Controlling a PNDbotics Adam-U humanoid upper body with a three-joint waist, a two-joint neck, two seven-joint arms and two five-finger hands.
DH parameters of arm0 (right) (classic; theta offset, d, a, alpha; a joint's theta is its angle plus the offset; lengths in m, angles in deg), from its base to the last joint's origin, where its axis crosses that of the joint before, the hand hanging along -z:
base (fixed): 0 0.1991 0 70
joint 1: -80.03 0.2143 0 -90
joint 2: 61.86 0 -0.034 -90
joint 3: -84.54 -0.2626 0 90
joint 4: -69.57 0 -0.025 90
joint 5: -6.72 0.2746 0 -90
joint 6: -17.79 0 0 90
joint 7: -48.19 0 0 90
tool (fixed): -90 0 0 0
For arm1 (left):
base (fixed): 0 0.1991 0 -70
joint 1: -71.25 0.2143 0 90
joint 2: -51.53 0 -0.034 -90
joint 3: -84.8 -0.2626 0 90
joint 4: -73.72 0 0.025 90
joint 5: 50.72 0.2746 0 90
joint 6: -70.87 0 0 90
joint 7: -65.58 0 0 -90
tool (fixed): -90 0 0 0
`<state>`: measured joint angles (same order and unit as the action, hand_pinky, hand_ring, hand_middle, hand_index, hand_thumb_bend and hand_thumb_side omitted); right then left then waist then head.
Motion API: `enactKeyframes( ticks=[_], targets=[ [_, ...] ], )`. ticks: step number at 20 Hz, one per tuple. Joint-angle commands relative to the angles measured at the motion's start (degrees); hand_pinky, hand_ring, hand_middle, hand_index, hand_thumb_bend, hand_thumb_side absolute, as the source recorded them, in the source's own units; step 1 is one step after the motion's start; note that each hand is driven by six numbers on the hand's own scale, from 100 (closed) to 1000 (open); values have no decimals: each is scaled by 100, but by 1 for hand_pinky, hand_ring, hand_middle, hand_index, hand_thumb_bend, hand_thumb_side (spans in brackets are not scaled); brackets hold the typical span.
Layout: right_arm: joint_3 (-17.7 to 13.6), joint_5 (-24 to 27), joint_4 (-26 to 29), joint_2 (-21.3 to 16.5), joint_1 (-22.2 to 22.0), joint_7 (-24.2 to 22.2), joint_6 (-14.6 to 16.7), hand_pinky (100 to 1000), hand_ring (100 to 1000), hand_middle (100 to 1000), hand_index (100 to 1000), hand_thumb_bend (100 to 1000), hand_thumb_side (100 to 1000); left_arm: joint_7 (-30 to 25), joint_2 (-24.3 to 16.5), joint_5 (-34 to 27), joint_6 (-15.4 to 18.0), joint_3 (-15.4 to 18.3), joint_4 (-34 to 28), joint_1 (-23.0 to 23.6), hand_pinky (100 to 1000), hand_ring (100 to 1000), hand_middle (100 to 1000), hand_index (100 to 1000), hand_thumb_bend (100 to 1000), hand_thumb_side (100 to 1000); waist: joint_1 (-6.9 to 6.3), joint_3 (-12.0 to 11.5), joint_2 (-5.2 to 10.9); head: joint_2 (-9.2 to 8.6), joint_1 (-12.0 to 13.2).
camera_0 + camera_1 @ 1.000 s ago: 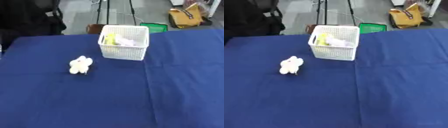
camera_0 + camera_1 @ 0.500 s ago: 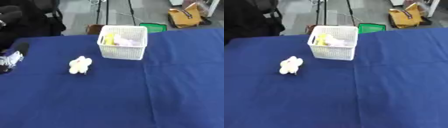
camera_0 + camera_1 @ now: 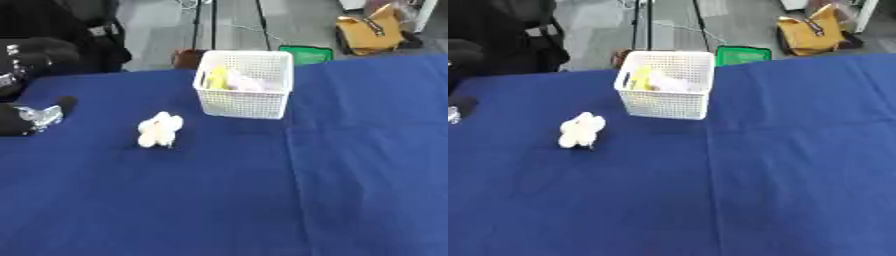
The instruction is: Pick up objects on the table and place them in the box.
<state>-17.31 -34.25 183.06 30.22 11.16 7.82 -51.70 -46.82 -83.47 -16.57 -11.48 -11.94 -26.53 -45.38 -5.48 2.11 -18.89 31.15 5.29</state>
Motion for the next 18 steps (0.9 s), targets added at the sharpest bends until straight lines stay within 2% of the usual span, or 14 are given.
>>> enactKeyframes(
  ticks=[1, 5, 6, 8, 9, 18],
  targets=[
    [42, 2, 110, -147, 20, 234, 242, 732, 723, 622, 767, 100, 877, -214, -242, 108, 276, -240, 501, -273, 895, 936, 961, 1000, 317, 827, 4, 18, 149, 29, 51],
    [57, 13, 110, -141, -12, 234, 234, 731, 721, 620, 765, 100, 873, -510, -17, 320, 586, -469, 1099, -673, 900, 945, 963, 1000, 421, 760, -14, 47, 158, 24, 57],
    [57, 13, 110, -141, -18, 234, 233, 731, 720, 619, 763, 100, 871, -557, 39, 369, 641, -505, 1213, -757, 917, 957, 971, 1000, 541, 768, -16, 49, 160, 25, 56],
    [70, 22, 110, -135, -21, 234, 234, 731, 719, 619, 762, 100, 871, -735, 234, 385, 736, -611, 1537, -990, 917, 958, 971, 1000, 550, 767, -19, 69, 165, 19, 66],
    [77, 27, 110, -132, -25, 234, 233, 731, 718, 618, 761, 100, 870, -814, 338, 382, 770, -650, 1699, -1114, 919, 958, 968, 1000, 601, 757, -19, 83, 165, 10, 73],
    [100, 61, 110, -114, -44, 234, 231, 730, 717, 616, 760, 100, 868, -989, 1126, 162, 844, -846, 2851, -1945, 915, 948, 953, 1000, 576, 772, -5, 134, 150, -19, 104]
  ],
)
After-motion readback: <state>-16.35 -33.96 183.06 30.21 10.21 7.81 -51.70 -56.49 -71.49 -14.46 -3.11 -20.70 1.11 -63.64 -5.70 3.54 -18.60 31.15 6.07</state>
